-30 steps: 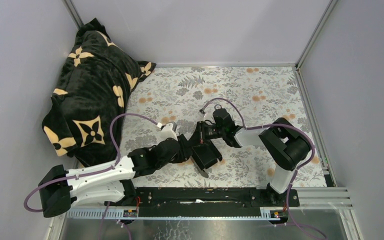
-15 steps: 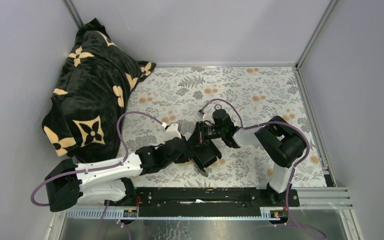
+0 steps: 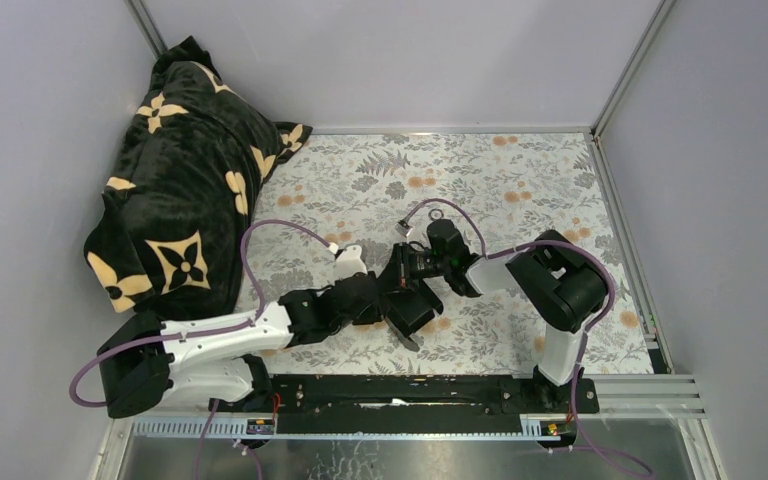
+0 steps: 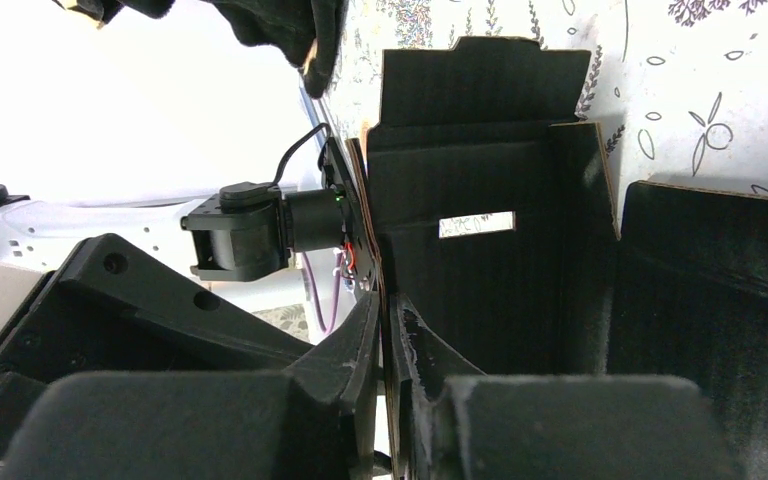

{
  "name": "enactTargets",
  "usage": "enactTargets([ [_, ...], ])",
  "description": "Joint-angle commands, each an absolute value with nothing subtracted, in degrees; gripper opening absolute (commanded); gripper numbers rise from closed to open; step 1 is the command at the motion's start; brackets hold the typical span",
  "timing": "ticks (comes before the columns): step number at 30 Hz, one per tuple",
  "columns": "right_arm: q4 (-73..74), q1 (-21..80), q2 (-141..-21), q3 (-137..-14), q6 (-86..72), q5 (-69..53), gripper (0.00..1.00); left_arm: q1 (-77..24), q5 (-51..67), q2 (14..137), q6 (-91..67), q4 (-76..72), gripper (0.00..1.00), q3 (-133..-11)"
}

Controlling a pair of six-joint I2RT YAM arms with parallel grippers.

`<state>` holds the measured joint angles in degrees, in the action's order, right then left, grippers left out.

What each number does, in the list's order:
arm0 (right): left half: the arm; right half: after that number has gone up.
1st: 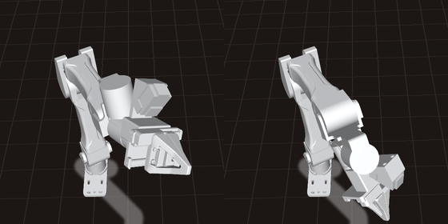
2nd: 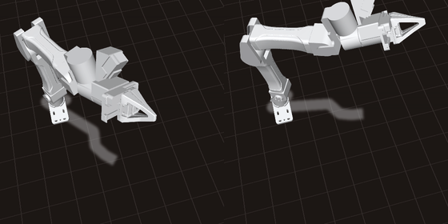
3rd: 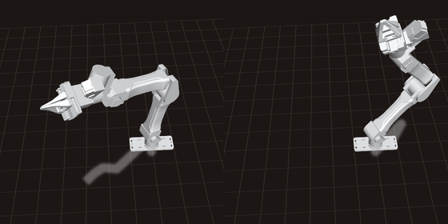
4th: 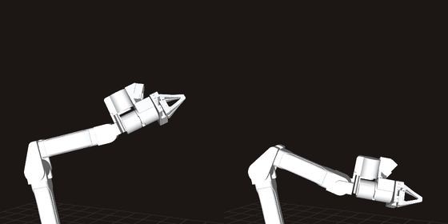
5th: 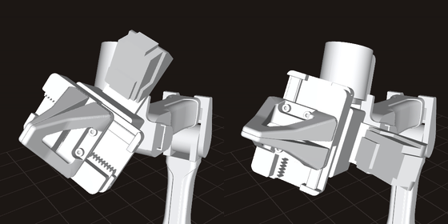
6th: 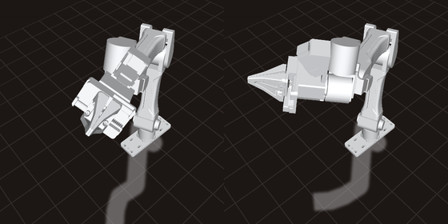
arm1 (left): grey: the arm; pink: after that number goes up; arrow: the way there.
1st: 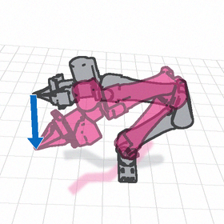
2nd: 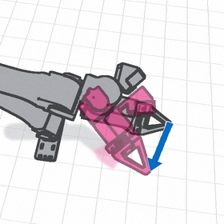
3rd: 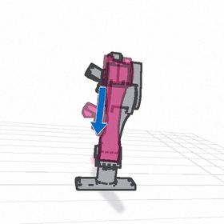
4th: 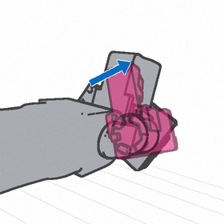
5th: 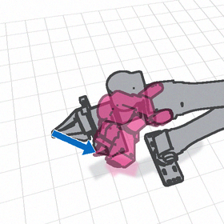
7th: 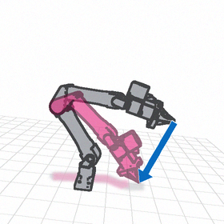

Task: Fold the paper box
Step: Fold the paper box at the center of the board.

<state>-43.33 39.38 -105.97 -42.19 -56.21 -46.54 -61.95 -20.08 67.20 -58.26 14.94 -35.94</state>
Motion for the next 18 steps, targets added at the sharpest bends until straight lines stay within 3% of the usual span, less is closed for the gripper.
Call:
enactTargets([
  [1,-46.4,40.2,-107.8,-41.3,-58.4,-47.8,0.14,-62.3,-21.4,69.8,-57.6,14.4,0.38,-36.2],
  [9,-48.1,40.2,-108.6,-41.0,-59.4,-48.5,0.22,-62.3,-20.6,71.6,-57.3,13.6,0.38,-36.3],
  [18,-47.4,40.1,-107.2,-41.1,-59.2,-48.5,0.43,-62.3,-20.5,72.0,-57.4,13.4,0.38,-36.2],
])
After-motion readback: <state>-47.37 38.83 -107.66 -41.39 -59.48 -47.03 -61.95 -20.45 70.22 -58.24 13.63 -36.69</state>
